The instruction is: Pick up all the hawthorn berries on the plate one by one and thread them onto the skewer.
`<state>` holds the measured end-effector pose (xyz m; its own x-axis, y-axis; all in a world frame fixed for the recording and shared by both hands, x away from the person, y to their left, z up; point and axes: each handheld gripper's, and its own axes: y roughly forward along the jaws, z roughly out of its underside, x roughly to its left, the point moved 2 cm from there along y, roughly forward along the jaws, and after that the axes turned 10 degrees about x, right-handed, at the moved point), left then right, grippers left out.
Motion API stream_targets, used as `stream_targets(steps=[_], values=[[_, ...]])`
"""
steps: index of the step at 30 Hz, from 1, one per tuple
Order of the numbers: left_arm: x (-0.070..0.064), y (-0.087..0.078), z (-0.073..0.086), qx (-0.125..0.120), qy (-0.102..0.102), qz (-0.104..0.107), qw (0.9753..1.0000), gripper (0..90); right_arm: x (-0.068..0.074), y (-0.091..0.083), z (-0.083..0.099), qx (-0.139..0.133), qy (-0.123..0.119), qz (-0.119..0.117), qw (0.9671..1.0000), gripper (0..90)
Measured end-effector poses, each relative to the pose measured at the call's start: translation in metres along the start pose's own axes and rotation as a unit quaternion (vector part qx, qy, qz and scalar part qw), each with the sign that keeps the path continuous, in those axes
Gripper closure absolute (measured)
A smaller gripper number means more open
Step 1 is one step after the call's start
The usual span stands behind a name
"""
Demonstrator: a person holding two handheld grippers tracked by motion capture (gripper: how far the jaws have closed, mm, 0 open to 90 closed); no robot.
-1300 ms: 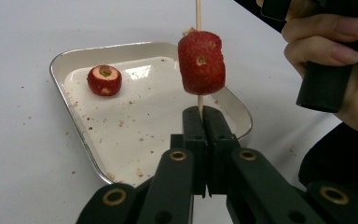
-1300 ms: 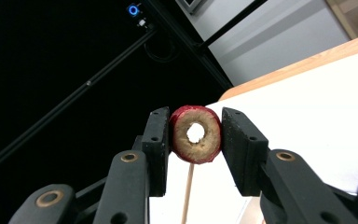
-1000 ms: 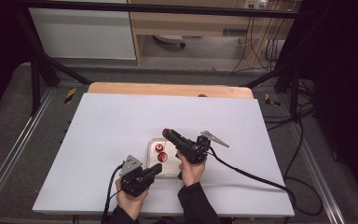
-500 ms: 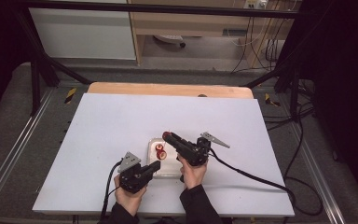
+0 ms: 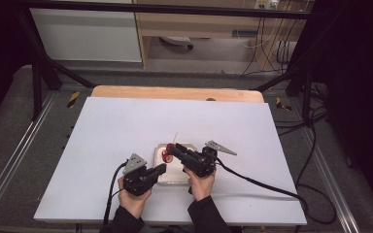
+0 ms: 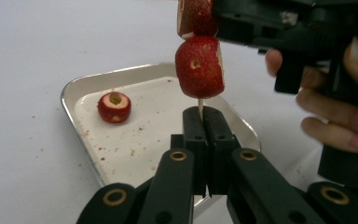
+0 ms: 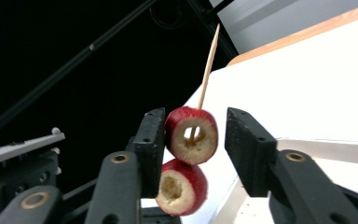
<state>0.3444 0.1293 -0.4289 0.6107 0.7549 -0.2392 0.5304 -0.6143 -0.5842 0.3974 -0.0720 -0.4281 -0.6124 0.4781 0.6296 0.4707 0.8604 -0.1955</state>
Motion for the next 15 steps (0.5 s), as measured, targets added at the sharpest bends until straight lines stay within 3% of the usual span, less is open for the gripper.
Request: stream_targets(steps=[4, 8, 11, 15], values=[[0.007, -0.005, 0.005, 0.015, 0.014, -0.006, 0.9998, 89.0, 0.001, -0.007, -0.006, 0.018, -0.029, 0.018, 0.9992, 50.2], [0.016, -0.012, 0.012, 0.029, 0.029, -0.018, 0.9990, 88.9, -0.004, -0.012, -0.008, 0.059, -0.054, 0.038, 0.9961, 42.9], [0.023, -0.016, 0.017, 0.041, 0.038, -0.021, 0.9982, 88.8, -0.008, -0.014, -0.008, 0.094, -0.078, 0.058, 0.9908, 36.5], [0.032, -0.025, 0.023, 0.057, 0.054, -0.028, 0.9965, 88.6, -0.014, -0.015, -0.006, 0.141, -0.107, 0.084, 0.9806, 29.0]])
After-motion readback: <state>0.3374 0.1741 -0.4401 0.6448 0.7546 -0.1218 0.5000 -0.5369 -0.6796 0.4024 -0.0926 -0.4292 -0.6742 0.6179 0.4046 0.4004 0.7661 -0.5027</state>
